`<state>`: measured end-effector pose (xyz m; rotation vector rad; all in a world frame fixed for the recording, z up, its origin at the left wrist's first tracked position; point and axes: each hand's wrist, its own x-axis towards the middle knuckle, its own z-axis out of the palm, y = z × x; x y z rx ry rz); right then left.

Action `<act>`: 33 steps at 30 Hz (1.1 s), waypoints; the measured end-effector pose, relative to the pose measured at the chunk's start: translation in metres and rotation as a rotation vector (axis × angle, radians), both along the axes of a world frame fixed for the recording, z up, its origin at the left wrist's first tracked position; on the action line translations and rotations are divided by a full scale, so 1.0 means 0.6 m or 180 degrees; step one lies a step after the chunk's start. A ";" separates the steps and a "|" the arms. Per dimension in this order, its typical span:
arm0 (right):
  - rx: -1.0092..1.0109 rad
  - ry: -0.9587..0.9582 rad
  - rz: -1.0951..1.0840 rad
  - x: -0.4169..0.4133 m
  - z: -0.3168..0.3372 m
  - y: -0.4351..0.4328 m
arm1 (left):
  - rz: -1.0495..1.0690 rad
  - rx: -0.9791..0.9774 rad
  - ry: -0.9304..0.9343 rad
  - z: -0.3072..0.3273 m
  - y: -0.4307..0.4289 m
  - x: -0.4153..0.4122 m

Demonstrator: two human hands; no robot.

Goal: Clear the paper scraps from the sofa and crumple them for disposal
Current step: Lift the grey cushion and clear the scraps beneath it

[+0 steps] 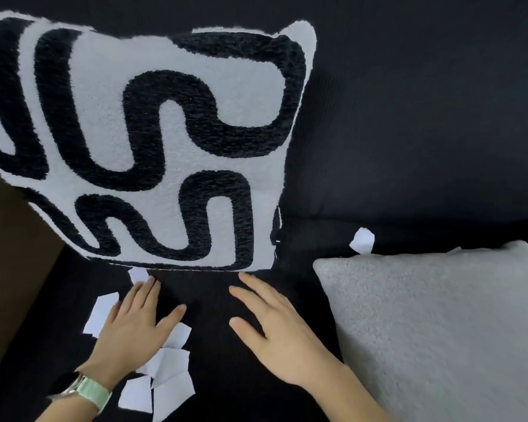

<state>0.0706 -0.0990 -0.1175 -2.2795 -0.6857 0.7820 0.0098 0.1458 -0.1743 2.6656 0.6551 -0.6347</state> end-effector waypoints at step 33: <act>-0.0953 0.0017 -0.2617 0.128 0.066 -0.599 | 0.1138 -0.2484 -0.0046 0.115 -0.481 0.133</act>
